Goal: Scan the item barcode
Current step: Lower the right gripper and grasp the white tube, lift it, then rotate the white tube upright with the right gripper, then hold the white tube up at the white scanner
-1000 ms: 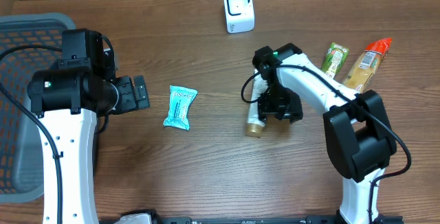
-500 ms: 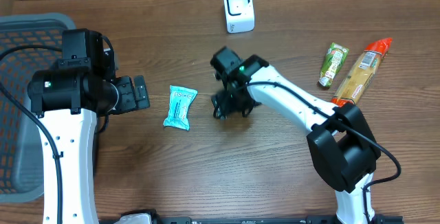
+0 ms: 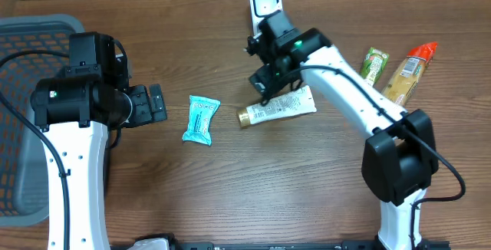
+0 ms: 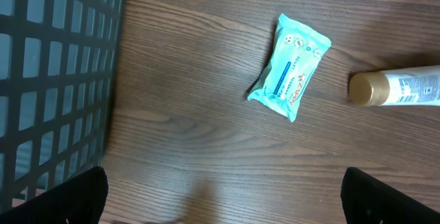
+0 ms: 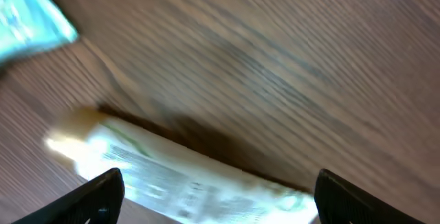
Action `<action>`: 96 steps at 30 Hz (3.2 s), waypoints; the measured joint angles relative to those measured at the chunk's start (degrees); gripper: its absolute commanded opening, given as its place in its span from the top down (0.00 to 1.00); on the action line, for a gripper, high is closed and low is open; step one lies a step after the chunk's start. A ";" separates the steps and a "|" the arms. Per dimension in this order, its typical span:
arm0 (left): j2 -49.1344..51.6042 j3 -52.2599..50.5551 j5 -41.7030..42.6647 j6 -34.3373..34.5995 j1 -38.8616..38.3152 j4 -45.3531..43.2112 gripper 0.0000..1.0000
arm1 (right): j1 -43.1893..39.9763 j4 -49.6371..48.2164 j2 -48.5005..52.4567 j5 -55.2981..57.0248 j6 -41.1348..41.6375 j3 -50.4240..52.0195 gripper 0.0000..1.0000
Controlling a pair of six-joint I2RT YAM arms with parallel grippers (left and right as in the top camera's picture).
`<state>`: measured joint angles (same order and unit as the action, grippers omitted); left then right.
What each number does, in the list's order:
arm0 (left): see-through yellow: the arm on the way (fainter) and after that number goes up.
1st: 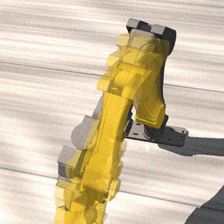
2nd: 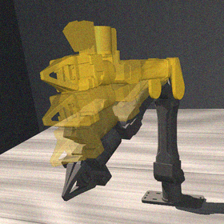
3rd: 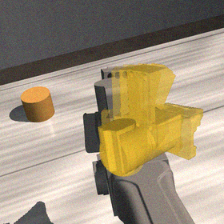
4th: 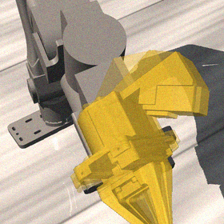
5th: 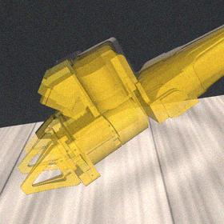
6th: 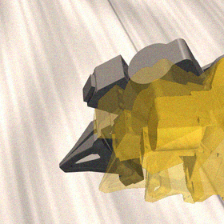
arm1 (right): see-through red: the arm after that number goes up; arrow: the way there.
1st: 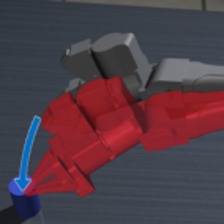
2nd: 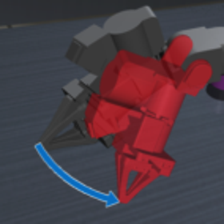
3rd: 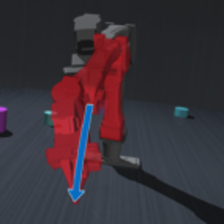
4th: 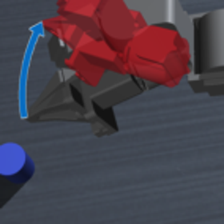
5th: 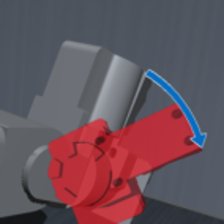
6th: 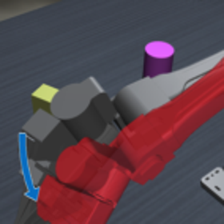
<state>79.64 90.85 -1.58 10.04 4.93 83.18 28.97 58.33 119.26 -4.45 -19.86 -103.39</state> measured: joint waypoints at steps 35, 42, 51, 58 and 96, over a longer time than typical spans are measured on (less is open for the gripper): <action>0.00 0.00 0.00 0.00 0.00 0.00 0.00 | -8.31 3.45 9.68 -22.58 -27.98 5.05 0.87; 0.00 0.00 0.00 0.00 0.00 0.00 0.00 | -8.31 3.04 9.81 -25.68 -5.16 5.16 0.48; 0.00 0.00 0.00 0.00 0.00 0.00 0.01 | -7.98 2.25 10.23 -27.54 4.28 5.27 0.42; 0.00 0.00 0.00 0.00 0.00 0.00 0.00 | -6.69 2.08 11.54 -27.30 6.19 5.66 0.74; 0.00 0.00 0.00 0.00 0.00 0.00 0.00 | -9.57 8.63 -3.37 -21.59 16.83 -16.50 0.96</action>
<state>79.64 90.85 -1.58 10.04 4.93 83.18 19.40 66.96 115.90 -26.04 -3.03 -119.90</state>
